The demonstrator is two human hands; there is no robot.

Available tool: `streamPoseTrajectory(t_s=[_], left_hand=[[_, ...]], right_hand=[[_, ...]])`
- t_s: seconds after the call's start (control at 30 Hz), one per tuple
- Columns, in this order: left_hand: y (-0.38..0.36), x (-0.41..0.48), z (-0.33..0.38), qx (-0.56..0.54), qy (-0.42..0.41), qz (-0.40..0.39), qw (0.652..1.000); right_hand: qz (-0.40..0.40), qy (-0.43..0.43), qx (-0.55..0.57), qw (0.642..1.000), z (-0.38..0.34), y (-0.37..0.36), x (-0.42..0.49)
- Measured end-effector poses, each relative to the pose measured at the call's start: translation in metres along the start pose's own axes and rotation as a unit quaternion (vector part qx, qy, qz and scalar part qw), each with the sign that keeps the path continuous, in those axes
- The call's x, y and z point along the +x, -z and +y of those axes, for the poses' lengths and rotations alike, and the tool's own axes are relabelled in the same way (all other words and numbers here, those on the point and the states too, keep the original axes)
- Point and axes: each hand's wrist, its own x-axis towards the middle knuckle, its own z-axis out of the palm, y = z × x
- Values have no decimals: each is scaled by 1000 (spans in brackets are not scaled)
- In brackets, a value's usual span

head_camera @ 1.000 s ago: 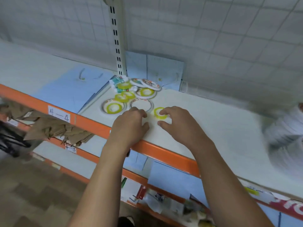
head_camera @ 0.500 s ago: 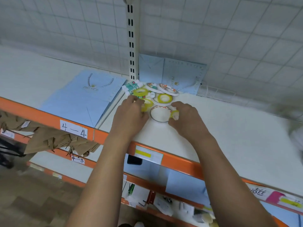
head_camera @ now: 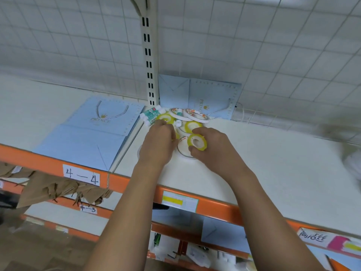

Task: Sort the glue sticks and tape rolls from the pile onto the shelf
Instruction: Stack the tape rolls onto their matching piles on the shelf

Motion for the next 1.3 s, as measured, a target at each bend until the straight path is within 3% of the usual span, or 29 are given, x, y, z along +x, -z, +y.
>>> streamPoseTrajectory(t_s=[0.2, 0.47, 0.67, 0.83, 0.93, 1.1, 1.3], left_hand=[[9, -10, 24, -28, -42, 17, 999], [-18, -28, 68, -31, -86, -54, 994], [-15, -39, 53, 37, -91, -42, 994], [-9, -46, 33, 54, -69, -103, 991], [-7, -48, 36, 55, -75, -97, 991], [-7, -43, 70, -8, -89, -96, 991], [-26, -53, 141, -28, -189, -150, 970]], right_hand=[[1, -11, 8, 1000, 15, 18, -18], [24, -57, -5, 998, 51, 46, -58], [12, -38, 1, 999, 41, 28, -57], [5, -24, 9, 1000, 30, 16, -52], [3, -24, 1, 1000, 30, 17, -53], [30, -42, 0, 999, 42, 42, -65], [69, -108, -14, 992, 77, 91, -107]])
